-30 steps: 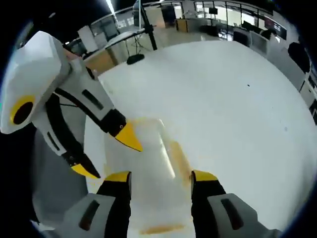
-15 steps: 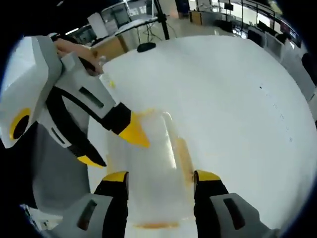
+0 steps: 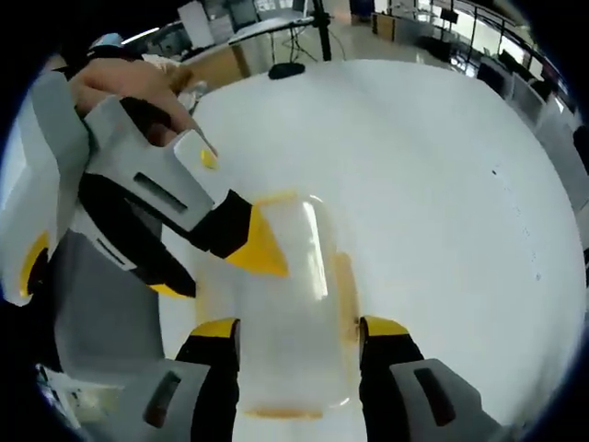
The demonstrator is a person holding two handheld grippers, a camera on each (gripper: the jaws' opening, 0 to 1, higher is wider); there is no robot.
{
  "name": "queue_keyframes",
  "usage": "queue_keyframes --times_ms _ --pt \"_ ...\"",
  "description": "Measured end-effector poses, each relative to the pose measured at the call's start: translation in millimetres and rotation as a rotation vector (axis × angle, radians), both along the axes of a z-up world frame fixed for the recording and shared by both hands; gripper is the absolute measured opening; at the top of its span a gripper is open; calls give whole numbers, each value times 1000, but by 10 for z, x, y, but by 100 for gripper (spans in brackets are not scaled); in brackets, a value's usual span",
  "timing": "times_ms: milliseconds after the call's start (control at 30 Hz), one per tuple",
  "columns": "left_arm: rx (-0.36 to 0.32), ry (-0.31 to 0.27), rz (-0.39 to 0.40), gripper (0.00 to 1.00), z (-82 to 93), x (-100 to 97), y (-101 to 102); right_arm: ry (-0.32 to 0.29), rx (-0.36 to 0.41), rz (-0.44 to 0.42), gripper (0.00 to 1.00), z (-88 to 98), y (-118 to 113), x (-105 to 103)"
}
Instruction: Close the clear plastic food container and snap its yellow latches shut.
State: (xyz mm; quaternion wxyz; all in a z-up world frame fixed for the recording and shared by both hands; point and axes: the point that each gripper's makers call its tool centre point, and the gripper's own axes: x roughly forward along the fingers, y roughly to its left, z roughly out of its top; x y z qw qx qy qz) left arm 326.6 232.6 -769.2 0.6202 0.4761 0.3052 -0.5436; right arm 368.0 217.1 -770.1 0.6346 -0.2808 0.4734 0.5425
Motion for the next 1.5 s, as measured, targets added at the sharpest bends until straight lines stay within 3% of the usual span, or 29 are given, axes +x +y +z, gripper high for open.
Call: queue_keyframes --times_ms 167,467,600,633,767,800,933,1367,1433,1500 --pt "0 -25 -9 54 -26 39 -9 23 2 15 52 -17 32 6" --pt "9 -38 -23 52 -35 62 -18 58 2 15 51 -24 21 3" --pt "7 -41 -28 51 -32 71 -21 67 1 10 47 -25 8 31" --pt "17 -48 -35 51 -36 79 -16 86 39 -24 47 -34 74 40" --pt "41 -70 -21 50 -37 115 5 94 22 -7 42 -28 9 67" --pt "32 -72 -48 50 -37 112 -25 102 24 -25 41 -27 13 72" --pt "28 -59 -33 50 -39 143 2 110 30 -26 40 -30 9 64" --pt "41 -74 -6 50 -51 117 -17 129 9 18 39 -29 6 44" --pt "57 -74 14 50 -52 81 -21 141 15 92 36 -31 17 29" --pt "57 -80 20 50 -49 81 -9 151 22 90 37 -22 13 50"
